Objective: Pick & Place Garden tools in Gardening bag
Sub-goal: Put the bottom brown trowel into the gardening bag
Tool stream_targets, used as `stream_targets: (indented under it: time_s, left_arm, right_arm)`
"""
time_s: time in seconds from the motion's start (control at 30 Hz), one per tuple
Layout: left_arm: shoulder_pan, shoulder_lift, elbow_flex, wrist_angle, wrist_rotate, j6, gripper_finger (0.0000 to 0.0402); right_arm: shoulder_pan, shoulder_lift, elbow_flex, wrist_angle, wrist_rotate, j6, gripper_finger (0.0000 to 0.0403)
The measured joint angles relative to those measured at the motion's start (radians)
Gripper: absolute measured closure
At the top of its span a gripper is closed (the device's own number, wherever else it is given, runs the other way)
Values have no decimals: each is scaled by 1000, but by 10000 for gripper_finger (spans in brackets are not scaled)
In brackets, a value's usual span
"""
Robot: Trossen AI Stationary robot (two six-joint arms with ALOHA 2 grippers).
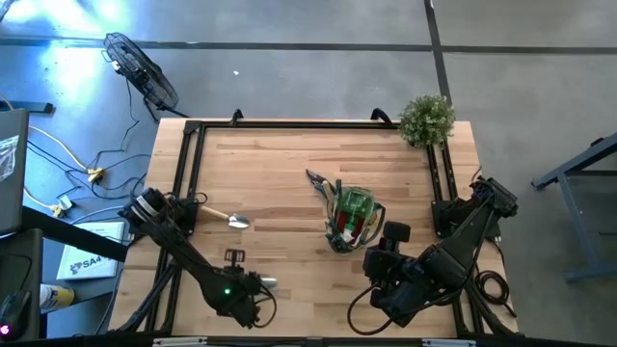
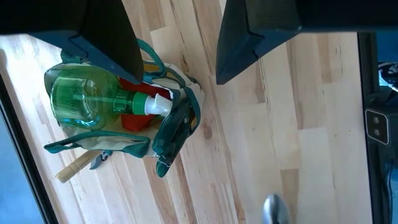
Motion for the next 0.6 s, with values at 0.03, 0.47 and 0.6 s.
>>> stream_targets:
  time_s: [0.03,0.47,0.6]
  left_arm:
    - [2,-1,40,-66,14,-11,349]
    - [18,-10,527,-432,39,76,349]
    - [65,-9,555,-430,17,50,349]
  right_arm:
    - [0,0,0,0,0,0,210]
    - [-32,1,-195,122,126,-59,210]
    - [-61,1,-216,233,206,-160,210]
